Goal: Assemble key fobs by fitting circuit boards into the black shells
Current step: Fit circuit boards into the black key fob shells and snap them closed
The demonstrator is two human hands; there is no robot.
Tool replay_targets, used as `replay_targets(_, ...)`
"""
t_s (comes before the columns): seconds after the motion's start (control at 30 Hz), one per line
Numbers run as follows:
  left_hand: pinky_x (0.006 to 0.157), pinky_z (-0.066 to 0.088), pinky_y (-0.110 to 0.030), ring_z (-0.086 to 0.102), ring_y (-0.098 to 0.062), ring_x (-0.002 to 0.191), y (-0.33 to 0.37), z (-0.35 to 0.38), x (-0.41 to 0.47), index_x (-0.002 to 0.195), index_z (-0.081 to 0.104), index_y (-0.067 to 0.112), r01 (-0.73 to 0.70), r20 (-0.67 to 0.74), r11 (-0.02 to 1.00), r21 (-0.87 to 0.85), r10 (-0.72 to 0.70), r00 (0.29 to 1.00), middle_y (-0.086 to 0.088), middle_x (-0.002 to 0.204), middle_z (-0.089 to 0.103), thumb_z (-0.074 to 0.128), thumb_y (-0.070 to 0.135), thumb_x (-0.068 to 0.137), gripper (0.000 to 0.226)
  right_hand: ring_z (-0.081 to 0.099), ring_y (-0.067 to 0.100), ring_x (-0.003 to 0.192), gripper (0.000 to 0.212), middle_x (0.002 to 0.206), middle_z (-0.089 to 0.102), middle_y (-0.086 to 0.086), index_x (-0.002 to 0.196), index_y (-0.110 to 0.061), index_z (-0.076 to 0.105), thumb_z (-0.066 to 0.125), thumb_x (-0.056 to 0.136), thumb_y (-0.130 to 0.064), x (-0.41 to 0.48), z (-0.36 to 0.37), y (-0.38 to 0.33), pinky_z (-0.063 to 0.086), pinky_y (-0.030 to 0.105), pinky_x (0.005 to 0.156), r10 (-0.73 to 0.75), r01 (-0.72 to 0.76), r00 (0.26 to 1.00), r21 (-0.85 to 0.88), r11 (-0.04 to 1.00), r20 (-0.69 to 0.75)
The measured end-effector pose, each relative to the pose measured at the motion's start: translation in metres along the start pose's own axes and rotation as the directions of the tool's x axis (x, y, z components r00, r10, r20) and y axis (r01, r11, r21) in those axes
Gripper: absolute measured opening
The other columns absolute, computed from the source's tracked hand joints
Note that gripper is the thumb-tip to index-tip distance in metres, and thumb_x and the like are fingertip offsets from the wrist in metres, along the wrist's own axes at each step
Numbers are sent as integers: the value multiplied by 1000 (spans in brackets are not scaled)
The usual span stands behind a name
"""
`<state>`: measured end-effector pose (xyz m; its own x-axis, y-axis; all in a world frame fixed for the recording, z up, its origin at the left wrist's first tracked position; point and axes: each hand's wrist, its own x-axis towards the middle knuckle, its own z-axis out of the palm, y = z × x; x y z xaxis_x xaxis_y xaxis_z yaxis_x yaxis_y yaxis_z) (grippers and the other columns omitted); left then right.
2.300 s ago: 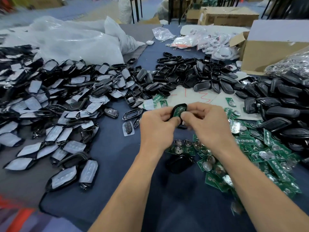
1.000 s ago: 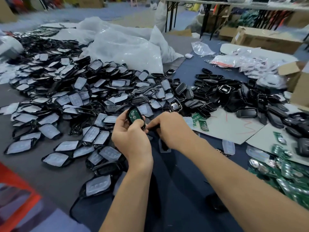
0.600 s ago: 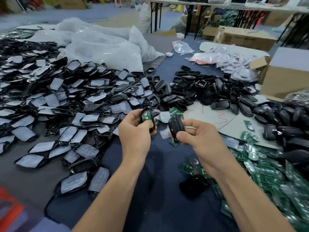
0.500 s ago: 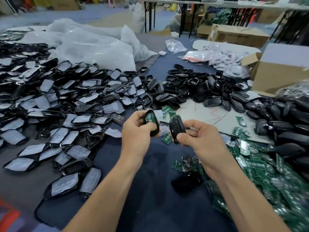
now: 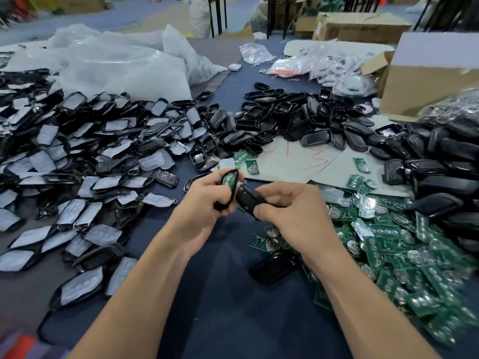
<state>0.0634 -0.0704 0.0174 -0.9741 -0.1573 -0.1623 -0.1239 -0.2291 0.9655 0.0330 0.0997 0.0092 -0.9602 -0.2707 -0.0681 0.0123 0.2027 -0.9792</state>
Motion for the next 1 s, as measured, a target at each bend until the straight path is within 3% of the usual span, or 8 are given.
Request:
replay_targets(0.2, 63, 27, -32, 42, -15, 59, 1, 1, -1, 87, 64, 5, 14, -14, 1000, -13, -14, 1000, -14, 92, 49, 45, -3, 60, 34, 72, 17, 63, 28, 73, 78, 6, 87, -21, 82, 84, 70, 1, -3, -5, -8, 52, 23, 55, 63, -71, 997, 173, 982, 51)
replay_targets(0.3, 59, 30, -28, 43, -14, 57, 0, 0, -1, 93, 63, 4, 41, 8, 999, -19, -41, 999, -10, 84, 54, 48, -1, 64, 33, 67, 13, 56, 23, 72, 78, 8, 83, -17, 81, 84, 71, 3, -3, -5, -9, 46, 19, 50, 103, -109, 994, 184, 977, 39)
replay_targets(0.43, 54, 30, -22, 38, -11, 52, -6, 1, 2, 79, 55, 9, 2, 26, 1000, 19, -2, 1000, -1, 65, 44, 61, 6, 75, 9, 67, 16, 58, 23, 72, 78, 7, 83, -17, 80, 84, 69, 1, -1, -4, -7, 47, 18, 52, 122, -126, 992, 151, 981, 36)
replay_targets(0.6, 50, 32, -17, 37, -8, 50, -12, -1, 5, 88, 63, 8, -18, 30, 1000, -17, 19, 999, 4, 61, 47, 73, 5, 74, 18, 66, 13, 56, 26, 73, 78, 6, 89, -17, 79, 85, 70, 0, -1, -4, -6, 48, 18, 52, 121, -127, 991, 129, 984, 56)
replay_targets(0.83, 49, 32, -19, 36, -8, 44, -5, -7, 5, 59, 67, 20, 129, 119, 969, -211, -105, 987, 3, 50, 41, 74, 7, 77, 23, 60, 10, 55, 23, 74, 78, 0, 91, -21, 77, 86, 76, -4, -3, -6, -10, 51, 21, 54, 116, -114, 993, 236, 965, 3)
replay_targets(0.9, 49, 30, -19, 36, -8, 44, -5, -5, 5, 55, 67, 20, 118, 80, 971, -210, -103, 991, 4, 51, 42, 71, 8, 79, 27, 68, 5, 63, 24, 76, 78, -8, 87, -25, 75, 88, 74, -9, -6, -2, -9, 55, 20, 62, 28, -9, 989, 133, 991, -142)
replay_targets(0.93, 49, 30, -19, 36, -8, 44, -7, -3, 5, 55, 67, 20, 86, 34, 980, -177, -82, 996, 4, 52, 43, 72, 5, 81, 30, 70, 0, 71, 26, 78, 77, -14, 87, -29, 73, 90, 73, -13, -7, 0, -7, 53, 15, 69, -71, 66, 970, -28, 997, -233)
replay_targets(1.0, 48, 29, -19, 36, -9, 45, -10, 0, 6, 62, 68, 20, 7, -86, 996, -88, -15, 996, 4, 54, 47, 73, -3, 85, 33, 66, 0, 89, 33, 85, 74, -16, 91, -37, 70, 90, 72, -18, -12, 7, -6, 43, 7, 81, -313, 193, 901, -370, 909, -299)
